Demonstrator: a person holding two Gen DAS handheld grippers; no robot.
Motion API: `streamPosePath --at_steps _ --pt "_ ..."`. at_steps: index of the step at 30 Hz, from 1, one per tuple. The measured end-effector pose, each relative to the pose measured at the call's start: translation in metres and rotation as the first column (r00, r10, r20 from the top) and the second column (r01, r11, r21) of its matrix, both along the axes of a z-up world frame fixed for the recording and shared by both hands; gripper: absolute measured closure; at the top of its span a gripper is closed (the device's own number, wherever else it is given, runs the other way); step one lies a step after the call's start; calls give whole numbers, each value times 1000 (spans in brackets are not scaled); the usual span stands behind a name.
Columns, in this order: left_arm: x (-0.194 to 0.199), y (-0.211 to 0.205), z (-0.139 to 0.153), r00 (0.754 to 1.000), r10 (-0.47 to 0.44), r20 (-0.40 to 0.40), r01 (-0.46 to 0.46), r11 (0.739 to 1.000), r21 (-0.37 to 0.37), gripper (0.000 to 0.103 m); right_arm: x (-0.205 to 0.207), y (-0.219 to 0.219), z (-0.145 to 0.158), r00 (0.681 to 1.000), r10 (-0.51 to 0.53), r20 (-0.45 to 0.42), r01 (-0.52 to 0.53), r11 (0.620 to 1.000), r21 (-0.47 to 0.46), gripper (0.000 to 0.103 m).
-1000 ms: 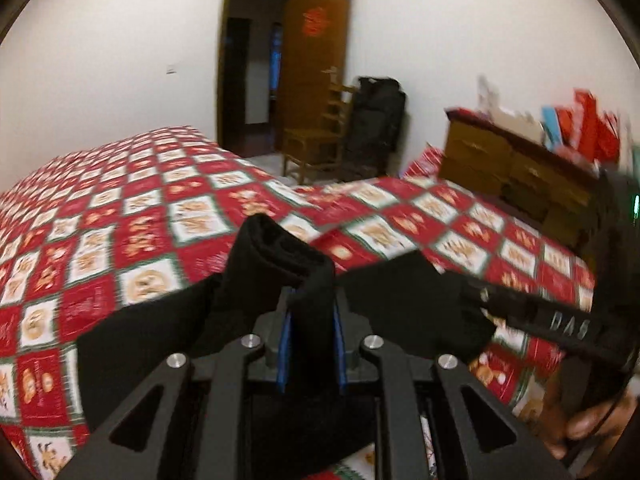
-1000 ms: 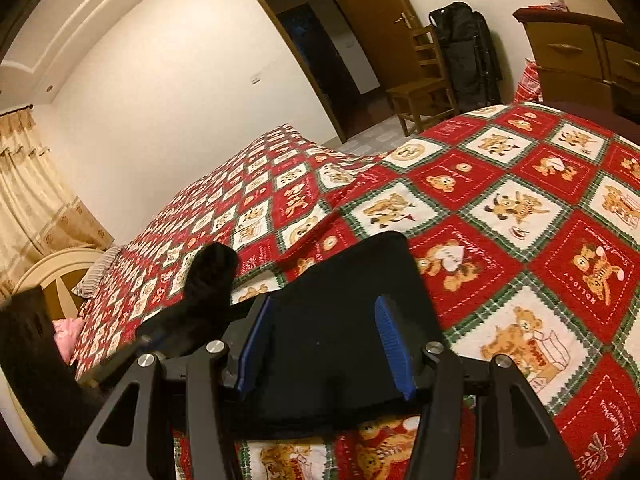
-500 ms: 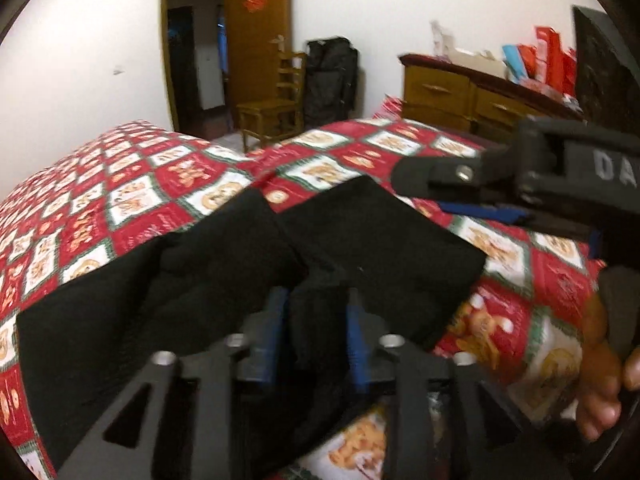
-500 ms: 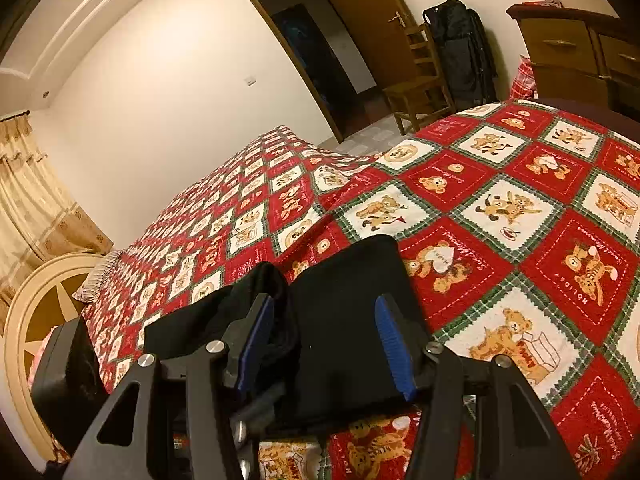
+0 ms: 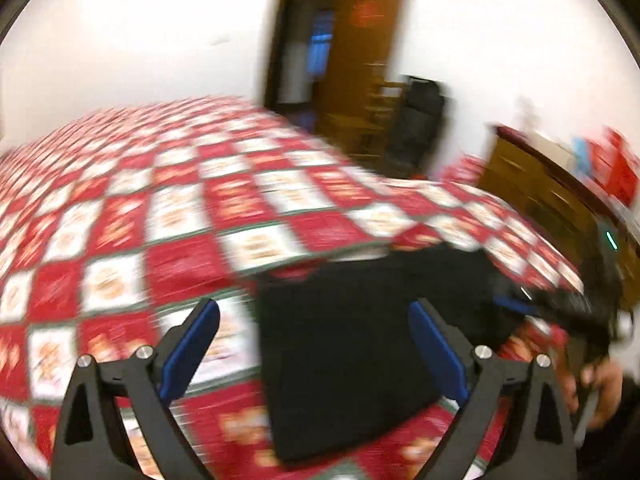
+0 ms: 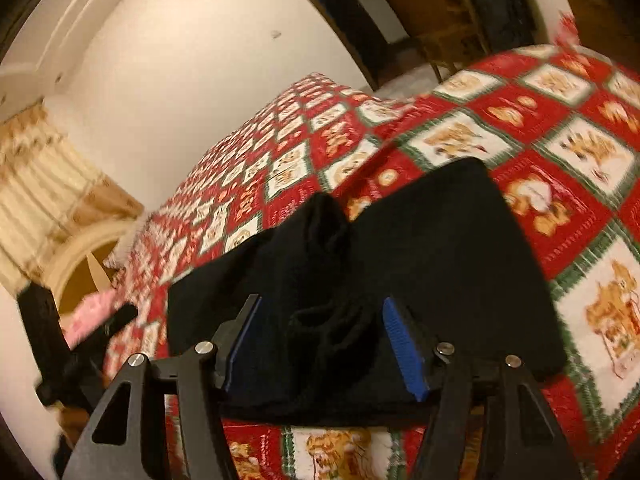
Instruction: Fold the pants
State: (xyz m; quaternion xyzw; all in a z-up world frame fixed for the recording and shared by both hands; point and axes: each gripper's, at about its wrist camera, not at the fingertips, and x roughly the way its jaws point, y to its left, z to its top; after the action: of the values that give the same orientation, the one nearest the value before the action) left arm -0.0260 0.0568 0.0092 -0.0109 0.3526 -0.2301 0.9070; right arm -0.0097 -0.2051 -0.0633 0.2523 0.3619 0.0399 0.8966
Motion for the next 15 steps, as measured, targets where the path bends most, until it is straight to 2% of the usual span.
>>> streamPosePath --at_steps 2,4,5,7,10,12,15 --pt "12 22 -8 992 114 -51 -113 994 6 5 4 14 1 1000 5 -17 -7 996 -94 40" --pt "18 37 -16 980 178 -84 -180 984 -17 5 6 23 -1 999 18 -27 -22 988 -150 42" --pt "18 43 -19 974 204 -101 -208 978 -30 5 7 30 -3 999 29 -40 -37 979 -200 46" --pt "20 51 -26 962 239 -132 -246 968 -41 5 7 37 -7 996 46 -73 -63 965 -254 76" --pt "24 48 -34 952 268 -148 -271 963 -1 5 6 37 -3 995 81 -65 -96 959 -267 86" --pt "26 49 -35 949 278 -153 -278 960 20 5 3 39 10 993 111 -29 -115 946 -303 88" --pt "31 53 -35 943 293 -159 -294 956 18 5 -11 38 43 982 171 75 -132 920 -369 88"
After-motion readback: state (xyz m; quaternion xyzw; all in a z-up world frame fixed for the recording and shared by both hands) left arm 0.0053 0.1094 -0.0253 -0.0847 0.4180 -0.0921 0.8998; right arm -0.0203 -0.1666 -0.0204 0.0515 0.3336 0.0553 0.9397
